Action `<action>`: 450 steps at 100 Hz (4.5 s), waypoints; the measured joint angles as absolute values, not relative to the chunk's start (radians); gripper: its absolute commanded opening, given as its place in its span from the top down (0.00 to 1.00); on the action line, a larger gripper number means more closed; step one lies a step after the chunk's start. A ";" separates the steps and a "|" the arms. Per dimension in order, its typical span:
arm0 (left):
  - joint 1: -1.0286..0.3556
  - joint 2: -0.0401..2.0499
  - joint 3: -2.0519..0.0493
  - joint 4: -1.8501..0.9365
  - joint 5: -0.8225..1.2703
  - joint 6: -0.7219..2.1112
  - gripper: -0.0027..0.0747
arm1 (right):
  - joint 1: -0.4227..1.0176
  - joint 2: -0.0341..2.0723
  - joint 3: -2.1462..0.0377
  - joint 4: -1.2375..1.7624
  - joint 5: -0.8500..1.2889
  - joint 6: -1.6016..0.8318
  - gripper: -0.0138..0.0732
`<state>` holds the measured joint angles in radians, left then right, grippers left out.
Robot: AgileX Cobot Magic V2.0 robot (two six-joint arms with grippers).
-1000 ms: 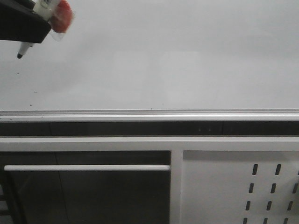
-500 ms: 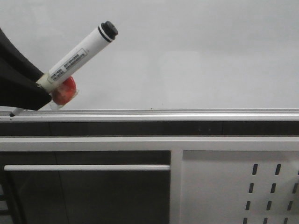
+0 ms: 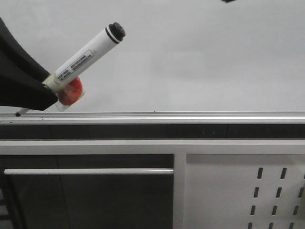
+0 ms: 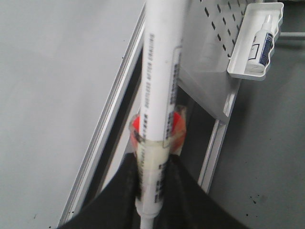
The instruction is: Write number 1 on whiteboard
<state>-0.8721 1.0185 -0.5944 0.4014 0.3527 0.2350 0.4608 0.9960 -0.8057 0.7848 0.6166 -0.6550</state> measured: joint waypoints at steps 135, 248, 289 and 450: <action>-0.875 1.109 -0.628 0.573 0.223 0.235 0.99 | 0.579 1.162 -0.794 1.046 0.567 -0.657 0.53; -0.936 1.109 -0.648 0.561 0.208 0.237 0.99 | 0.612 1.225 -0.837 1.054 0.553 -0.681 0.92; -0.936 1.098 -0.649 0.560 0.224 0.237 0.50 | 0.612 1.227 -0.837 1.052 0.552 -0.717 0.92; -0.936 0.580 -0.606 0.994 0.709 -0.891 0.99 | 0.869 0.858 -0.367 0.713 -0.374 -0.734 0.92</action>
<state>-0.9358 0.5803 -0.6062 0.9940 0.7087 -0.8912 0.8689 0.8580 -0.3675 0.7129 -0.3738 -0.7343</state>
